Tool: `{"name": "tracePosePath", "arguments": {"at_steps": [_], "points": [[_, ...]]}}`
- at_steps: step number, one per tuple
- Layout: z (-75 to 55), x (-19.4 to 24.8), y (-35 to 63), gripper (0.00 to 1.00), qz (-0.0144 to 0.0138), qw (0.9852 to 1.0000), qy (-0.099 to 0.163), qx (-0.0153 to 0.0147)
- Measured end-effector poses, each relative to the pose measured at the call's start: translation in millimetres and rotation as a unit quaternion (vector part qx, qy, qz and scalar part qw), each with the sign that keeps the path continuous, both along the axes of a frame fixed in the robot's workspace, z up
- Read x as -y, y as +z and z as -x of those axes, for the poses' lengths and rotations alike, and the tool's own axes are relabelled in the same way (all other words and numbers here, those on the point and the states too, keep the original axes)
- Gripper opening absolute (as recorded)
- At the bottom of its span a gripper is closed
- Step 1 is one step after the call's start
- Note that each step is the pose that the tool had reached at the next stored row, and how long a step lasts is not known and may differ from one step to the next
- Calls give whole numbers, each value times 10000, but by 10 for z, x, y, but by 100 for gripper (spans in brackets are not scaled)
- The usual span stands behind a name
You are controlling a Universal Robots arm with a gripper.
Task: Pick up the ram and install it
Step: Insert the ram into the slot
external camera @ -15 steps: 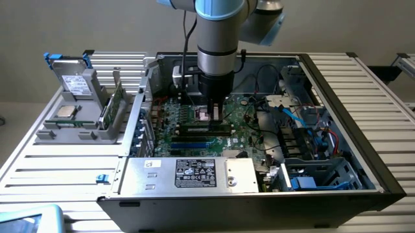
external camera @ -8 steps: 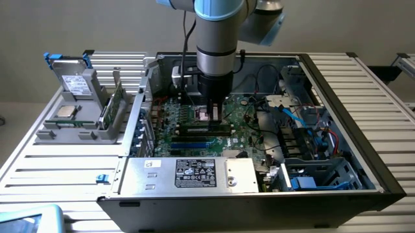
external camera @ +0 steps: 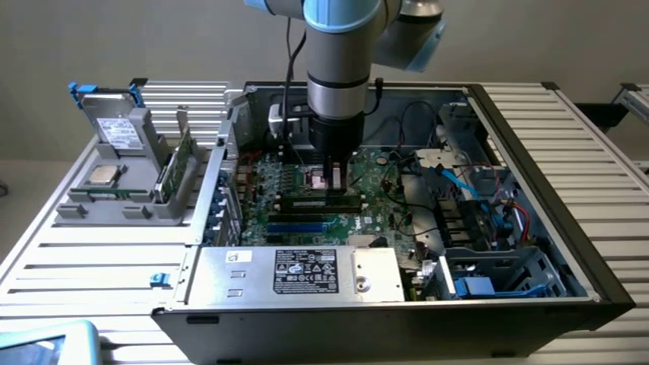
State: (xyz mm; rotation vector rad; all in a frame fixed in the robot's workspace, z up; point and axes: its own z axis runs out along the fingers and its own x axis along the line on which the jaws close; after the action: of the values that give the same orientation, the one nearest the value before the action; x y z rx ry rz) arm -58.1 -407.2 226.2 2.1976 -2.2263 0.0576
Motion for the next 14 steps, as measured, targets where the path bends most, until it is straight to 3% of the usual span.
{"name": "tracePosePath", "arguments": {"at_steps": [9, 11, 12, 14], "points": [[0, 0, -13, 13, 0, 10000, 0, -1], [0, 0, 14, 15, -1, 10000, -1, 0], [0, 0, 32, 22, -1, 10000, -1, 1], [-1, 0, 81, 22, -1, 10000, 0, 0]]}}
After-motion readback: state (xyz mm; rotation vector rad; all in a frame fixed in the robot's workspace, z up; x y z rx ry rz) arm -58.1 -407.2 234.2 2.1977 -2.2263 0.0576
